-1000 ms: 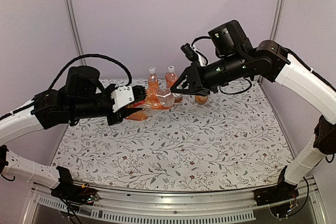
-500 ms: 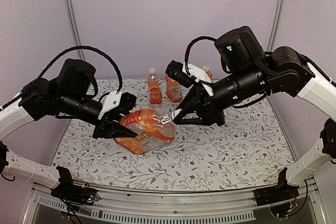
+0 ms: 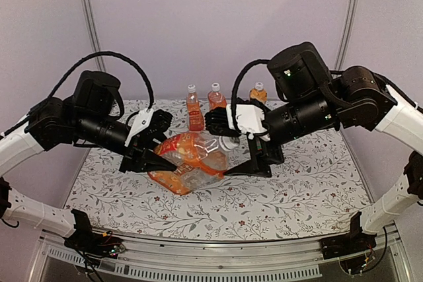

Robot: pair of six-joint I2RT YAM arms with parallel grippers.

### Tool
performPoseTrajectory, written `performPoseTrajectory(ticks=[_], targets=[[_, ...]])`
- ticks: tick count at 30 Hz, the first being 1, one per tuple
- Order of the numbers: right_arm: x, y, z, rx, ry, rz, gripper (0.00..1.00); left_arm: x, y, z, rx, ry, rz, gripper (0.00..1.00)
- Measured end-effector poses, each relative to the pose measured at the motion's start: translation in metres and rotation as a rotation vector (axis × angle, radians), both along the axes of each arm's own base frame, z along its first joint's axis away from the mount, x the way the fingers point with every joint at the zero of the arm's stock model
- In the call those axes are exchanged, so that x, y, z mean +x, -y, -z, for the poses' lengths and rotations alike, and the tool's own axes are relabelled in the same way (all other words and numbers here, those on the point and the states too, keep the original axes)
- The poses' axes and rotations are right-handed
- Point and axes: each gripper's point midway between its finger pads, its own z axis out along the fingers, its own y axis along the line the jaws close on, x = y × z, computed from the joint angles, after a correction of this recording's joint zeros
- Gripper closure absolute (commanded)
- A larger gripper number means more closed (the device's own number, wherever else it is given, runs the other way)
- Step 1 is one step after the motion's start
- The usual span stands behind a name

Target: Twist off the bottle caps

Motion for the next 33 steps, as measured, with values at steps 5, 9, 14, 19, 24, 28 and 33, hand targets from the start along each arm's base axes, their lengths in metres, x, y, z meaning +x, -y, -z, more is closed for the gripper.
performPoseTrajectory(ticks=[5,9,14,19,24,28,33], targets=[[0.018,0.000,0.007,0.026,-0.010,0.130,0.01,0.021,0.001,-0.002,-0.036,0.083,-0.092,0.93],[0.033,0.009,-0.021,0.147,-0.093,0.269,0.01,0.043,0.000,0.009,-0.015,0.155,-0.182,0.92],[0.058,0.023,-0.046,0.278,-0.302,0.470,0.06,0.064,-0.003,0.015,0.003,0.236,-0.270,0.92],[0.087,0.025,-0.050,0.329,-0.532,0.669,0.19,0.083,-0.007,0.012,0.011,0.327,-0.341,0.92],[0.103,0.014,-0.028,0.298,-0.750,0.767,0.49,0.089,-0.009,0.011,0.017,0.369,-0.363,0.92],[0.100,0.002,-0.012,0.243,-0.862,0.767,0.59,0.091,-0.010,0.012,0.023,0.380,-0.372,0.92],[0.089,-0.004,-0.008,0.210,-0.940,0.733,0.55,0.092,-0.010,0.014,0.027,0.385,-0.376,0.92]])
